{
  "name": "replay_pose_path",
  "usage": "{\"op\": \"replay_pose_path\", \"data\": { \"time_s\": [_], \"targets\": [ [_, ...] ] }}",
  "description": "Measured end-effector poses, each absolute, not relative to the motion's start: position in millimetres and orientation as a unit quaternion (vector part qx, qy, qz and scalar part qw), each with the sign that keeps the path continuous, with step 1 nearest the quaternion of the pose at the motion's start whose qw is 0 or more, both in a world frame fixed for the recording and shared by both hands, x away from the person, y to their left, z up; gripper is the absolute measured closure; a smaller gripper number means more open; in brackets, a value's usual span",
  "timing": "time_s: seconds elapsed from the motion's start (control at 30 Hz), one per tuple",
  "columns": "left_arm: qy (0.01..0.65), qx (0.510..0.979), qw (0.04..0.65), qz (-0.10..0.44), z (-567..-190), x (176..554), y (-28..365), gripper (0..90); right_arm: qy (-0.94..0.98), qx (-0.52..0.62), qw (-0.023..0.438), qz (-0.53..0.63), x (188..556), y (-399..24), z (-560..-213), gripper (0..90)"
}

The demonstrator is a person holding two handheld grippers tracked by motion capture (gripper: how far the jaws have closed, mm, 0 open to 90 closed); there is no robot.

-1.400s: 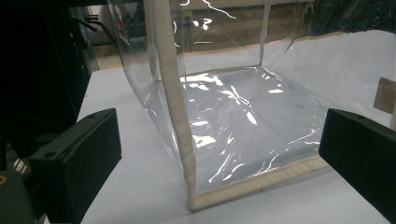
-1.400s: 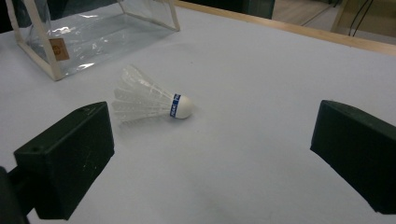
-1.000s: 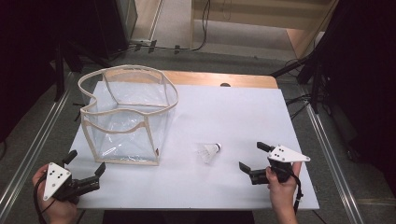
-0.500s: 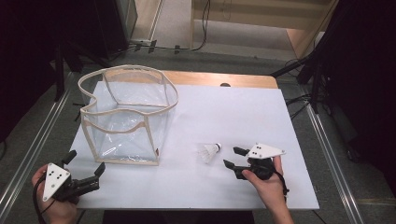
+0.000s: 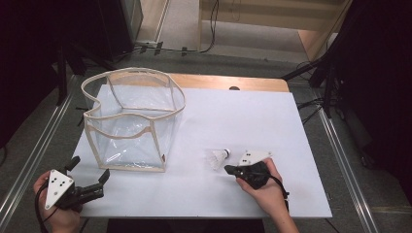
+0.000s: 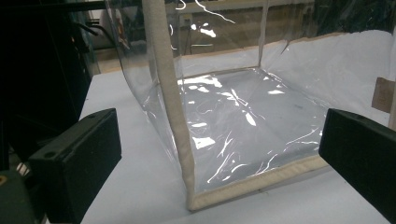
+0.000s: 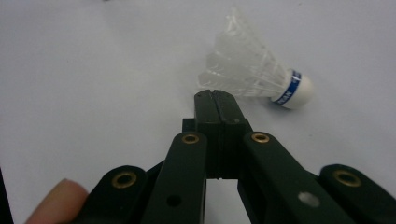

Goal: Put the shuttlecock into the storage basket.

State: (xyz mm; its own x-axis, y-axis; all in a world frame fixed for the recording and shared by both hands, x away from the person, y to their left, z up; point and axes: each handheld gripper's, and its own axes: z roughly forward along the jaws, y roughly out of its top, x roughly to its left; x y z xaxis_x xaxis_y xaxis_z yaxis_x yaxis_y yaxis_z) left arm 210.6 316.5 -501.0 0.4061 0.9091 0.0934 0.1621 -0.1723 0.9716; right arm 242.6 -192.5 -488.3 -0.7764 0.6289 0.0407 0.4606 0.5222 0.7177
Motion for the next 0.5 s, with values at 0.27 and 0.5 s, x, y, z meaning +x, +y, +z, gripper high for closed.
{"op": "replay_pose_path", "data": {
  "time_s": [0.27,0.5],
  "targets": [
    [0.399,0.67,0.504,0.371,-501,211,316,0.0,0.883,0.297,0.098,0.35,251,-168,-500,87.9],
    [0.399,0.671,0.503,0.371,-501,211,316,0.0,0.885,0.293,0.102,0.347,262,-154,-501,87.9]
  ]
}}
